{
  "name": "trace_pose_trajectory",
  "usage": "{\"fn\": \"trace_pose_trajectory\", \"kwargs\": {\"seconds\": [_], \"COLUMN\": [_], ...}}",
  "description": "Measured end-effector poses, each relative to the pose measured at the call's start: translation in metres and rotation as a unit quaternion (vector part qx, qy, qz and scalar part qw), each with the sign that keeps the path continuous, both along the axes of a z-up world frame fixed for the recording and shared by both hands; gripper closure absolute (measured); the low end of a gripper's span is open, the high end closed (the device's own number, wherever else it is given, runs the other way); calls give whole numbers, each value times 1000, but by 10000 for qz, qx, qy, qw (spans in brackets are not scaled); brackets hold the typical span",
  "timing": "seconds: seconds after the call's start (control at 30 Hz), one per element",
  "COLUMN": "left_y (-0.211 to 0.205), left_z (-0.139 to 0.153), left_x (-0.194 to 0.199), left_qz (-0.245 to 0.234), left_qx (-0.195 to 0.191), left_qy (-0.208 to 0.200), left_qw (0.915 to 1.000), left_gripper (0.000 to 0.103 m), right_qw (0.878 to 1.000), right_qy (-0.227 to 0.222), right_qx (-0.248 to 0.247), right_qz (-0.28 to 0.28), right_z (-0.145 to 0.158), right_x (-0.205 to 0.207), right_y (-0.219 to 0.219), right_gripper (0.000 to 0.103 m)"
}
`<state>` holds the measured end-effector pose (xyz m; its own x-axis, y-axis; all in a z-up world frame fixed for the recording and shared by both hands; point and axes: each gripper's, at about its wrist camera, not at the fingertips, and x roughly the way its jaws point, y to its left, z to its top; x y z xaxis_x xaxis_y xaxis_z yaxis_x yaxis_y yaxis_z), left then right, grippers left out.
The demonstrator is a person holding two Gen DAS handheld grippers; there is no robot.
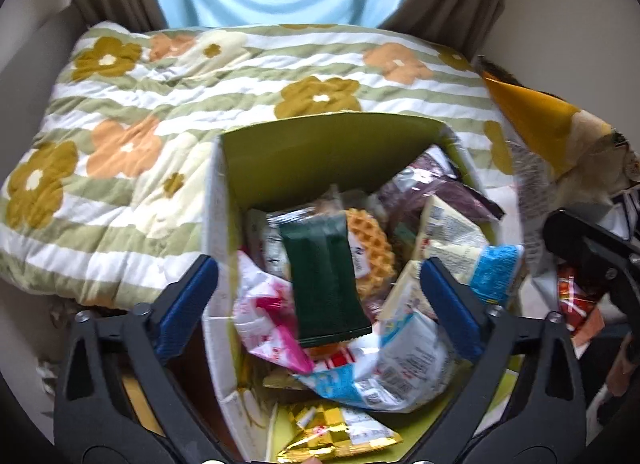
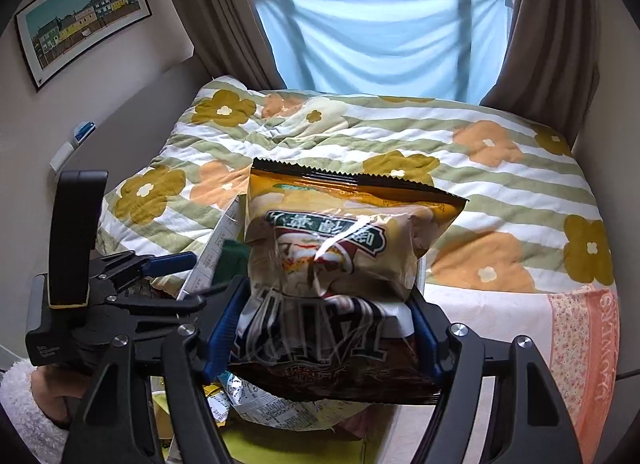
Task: Organize snacks
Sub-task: 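Open both tools to drop the green packet and chip bag into the box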
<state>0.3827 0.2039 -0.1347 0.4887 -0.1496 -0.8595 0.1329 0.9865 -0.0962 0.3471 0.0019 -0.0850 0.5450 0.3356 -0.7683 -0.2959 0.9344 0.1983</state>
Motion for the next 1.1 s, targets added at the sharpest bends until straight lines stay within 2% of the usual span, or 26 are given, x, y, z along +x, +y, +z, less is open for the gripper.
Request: {"fn": "trace_pose_trajectory", "kwargs": {"seconds": [0.07, 0.17, 0.57, 0.6, 0.7, 0.8, 0.93, 1.1], "left_y": [9, 22, 47, 50, 55, 56, 57, 50], "left_z": [-2, -3, 2, 3, 7, 8, 4, 5], "left_x": [-3, -15, -47, -49, -55, -61, -67, -72], "left_qz": [15, 224, 497, 525, 561, 581, 643, 593], "left_qx": [-235, -237, 462, 469, 448, 530, 570, 586], "left_qy": [73, 104, 16, 2, -58, -88, -139, -187], "left_qw": [9997, 9994, 9977, 9975, 9974, 9969, 9962, 9963], "left_gripper": [0, 0, 0, 0, 0, 0, 0, 0], "right_qw": [10000, 10000, 9992, 9991, 9991, 9993, 9994, 9994], "right_qy": [15, 85, 222, 213, 24, -189, -195, -186], "right_qx": [-24, -32, -9, -31, -135, -108, -285, -169], "right_qz": [-7, -27, 332, 364, 404, 287, -60, -226], "right_z": [0, -2, -11, -10, -6, 1, -4, -4], "right_x": [4, 8, 25, 26, 27, 20, 6, -5], "right_y": [-2, -3, 30, 33, 42, 41, 32, 22], "right_gripper": [34, 34, 31, 27, 3, 2, 2, 2]}}
